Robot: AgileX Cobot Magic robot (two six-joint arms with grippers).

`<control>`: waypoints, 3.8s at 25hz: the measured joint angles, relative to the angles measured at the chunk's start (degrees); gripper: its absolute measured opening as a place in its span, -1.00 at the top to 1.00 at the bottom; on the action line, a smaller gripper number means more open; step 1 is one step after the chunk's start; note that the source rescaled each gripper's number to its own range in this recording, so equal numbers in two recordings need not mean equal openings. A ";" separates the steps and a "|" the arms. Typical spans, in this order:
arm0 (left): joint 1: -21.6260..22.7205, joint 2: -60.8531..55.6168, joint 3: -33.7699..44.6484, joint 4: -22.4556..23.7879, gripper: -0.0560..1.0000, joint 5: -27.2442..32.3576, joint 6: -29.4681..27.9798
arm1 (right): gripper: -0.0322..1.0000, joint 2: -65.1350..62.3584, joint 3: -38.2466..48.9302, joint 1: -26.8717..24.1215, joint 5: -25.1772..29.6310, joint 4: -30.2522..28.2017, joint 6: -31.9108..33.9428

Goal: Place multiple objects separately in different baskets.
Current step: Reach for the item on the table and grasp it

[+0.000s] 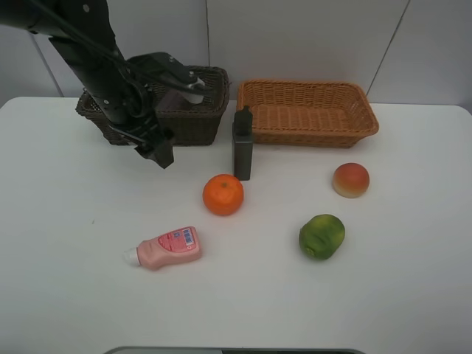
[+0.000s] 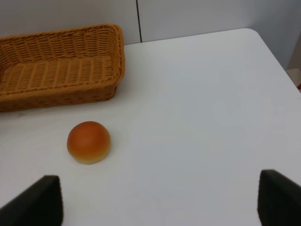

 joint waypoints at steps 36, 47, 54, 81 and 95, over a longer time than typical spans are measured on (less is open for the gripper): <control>-16.06 0.16 17.05 -0.64 -1.00 -7.07 2.14 | -0.72 0.00 0.00 0.00 0.00 0.00 0.00; -16.08 3.35 17.31 -0.65 -1.00 -10.86 2.04 | -0.72 0.00 0.00 0.00 0.00 0.00 0.00; -16.08 3.47 17.31 -0.65 -1.00 -10.91 2.04 | -0.72 0.00 0.00 0.00 0.00 0.00 0.00; -16.08 3.49 17.31 -0.64 -1.00 -8.75 32.33 | -0.72 0.00 0.00 0.00 0.00 0.00 0.00; -14.71 3.54 15.33 -0.79 -1.00 -7.42 34.58 | -0.72 0.00 0.00 0.00 0.00 0.00 0.00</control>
